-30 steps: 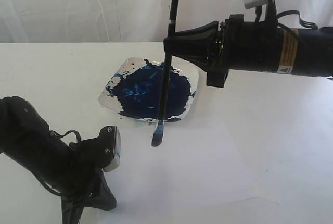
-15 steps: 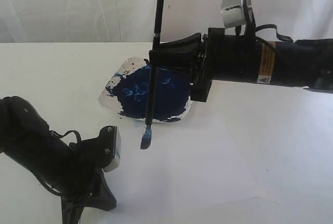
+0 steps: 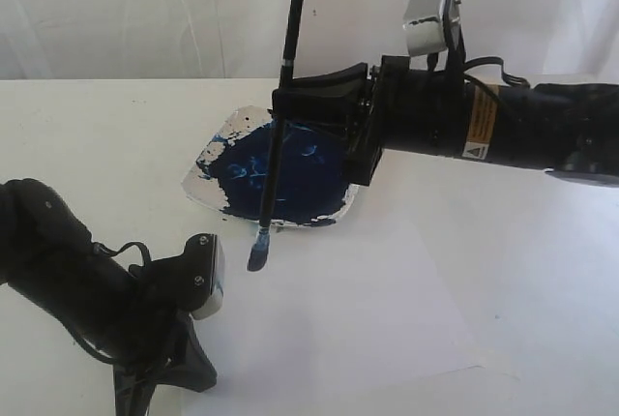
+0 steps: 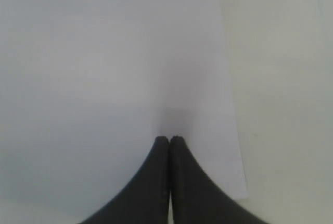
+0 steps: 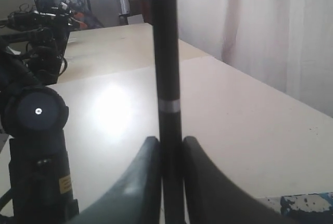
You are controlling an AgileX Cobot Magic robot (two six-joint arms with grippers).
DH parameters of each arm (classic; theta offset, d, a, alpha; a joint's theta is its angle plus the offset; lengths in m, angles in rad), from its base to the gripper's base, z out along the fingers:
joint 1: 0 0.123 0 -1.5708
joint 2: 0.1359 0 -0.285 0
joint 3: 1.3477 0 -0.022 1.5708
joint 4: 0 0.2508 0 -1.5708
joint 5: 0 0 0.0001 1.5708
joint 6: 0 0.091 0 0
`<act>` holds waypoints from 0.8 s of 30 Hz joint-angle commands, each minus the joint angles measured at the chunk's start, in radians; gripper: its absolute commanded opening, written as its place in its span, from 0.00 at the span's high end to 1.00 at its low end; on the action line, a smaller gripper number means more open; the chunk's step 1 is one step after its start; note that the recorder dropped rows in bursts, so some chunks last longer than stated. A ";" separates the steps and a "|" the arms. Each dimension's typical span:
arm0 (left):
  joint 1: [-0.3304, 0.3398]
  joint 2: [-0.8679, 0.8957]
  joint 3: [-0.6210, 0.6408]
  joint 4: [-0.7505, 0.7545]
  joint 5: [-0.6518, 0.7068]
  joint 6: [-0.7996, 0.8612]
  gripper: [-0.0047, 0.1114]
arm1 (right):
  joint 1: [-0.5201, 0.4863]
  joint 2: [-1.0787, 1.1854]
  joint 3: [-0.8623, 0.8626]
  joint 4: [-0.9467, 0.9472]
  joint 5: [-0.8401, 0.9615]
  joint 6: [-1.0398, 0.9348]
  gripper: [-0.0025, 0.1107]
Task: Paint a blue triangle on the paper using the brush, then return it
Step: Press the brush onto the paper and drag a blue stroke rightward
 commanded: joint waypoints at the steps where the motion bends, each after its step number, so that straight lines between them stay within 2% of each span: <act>1: -0.006 0.002 -0.001 0.001 0.020 -0.005 0.96 | 0.027 0.024 0.002 0.032 -0.014 -0.035 0.98; 24: -0.006 0.002 -0.001 0.001 0.020 -0.005 0.96 | 0.042 0.047 0.002 0.032 0.077 -0.065 0.98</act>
